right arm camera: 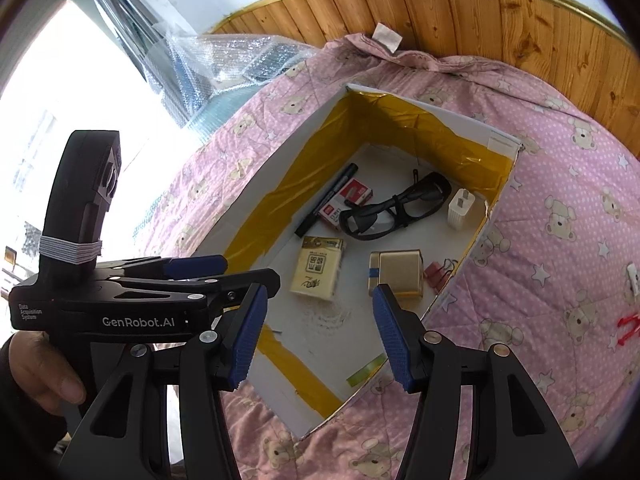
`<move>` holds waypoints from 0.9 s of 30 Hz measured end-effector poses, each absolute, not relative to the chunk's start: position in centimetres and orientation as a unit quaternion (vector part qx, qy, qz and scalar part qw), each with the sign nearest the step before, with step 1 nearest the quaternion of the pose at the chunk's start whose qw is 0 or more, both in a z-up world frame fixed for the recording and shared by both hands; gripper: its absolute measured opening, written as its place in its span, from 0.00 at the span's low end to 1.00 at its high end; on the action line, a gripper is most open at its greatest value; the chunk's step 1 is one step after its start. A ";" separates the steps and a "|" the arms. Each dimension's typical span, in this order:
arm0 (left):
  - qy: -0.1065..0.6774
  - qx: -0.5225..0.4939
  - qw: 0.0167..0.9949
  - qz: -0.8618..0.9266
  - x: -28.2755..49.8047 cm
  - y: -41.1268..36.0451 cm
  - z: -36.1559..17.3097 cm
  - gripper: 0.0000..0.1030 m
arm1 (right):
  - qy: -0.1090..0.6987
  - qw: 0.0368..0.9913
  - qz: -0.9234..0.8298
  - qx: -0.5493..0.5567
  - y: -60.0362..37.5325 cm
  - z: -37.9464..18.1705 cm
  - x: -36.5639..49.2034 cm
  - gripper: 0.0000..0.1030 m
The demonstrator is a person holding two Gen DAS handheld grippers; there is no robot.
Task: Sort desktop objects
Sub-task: 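Open both grippers dropping the tissue pack and gold box into the white box, then move both open grippers away from the box toward the red figure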
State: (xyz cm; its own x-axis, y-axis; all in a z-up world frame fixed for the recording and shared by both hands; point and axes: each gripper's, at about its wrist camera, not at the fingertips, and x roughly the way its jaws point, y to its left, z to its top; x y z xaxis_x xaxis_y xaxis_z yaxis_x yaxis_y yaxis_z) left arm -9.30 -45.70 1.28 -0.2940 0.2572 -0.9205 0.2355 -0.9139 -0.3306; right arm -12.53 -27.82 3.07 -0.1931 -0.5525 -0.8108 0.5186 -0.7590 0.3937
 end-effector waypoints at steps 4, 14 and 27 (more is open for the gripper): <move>-0.208 -0.593 0.007 0.778 -8.8 -45.6 1.6 0.78 | -0.014 0.350 -0.773 0.529 -27.8 3.3 -12.2 0.57; -0.202 -0.589 0.015 0.782 -7.9 -44.5 2.5 0.78 | -0.016 0.346 -0.777 0.526 -26.9 3.6 -11.3 0.57; -0.188 -0.587 0.036 0.787 -6.8 -41.4 3.7 0.78 | -0.039 0.327 -0.790 0.516 -23.4 4.3 -9.9 0.57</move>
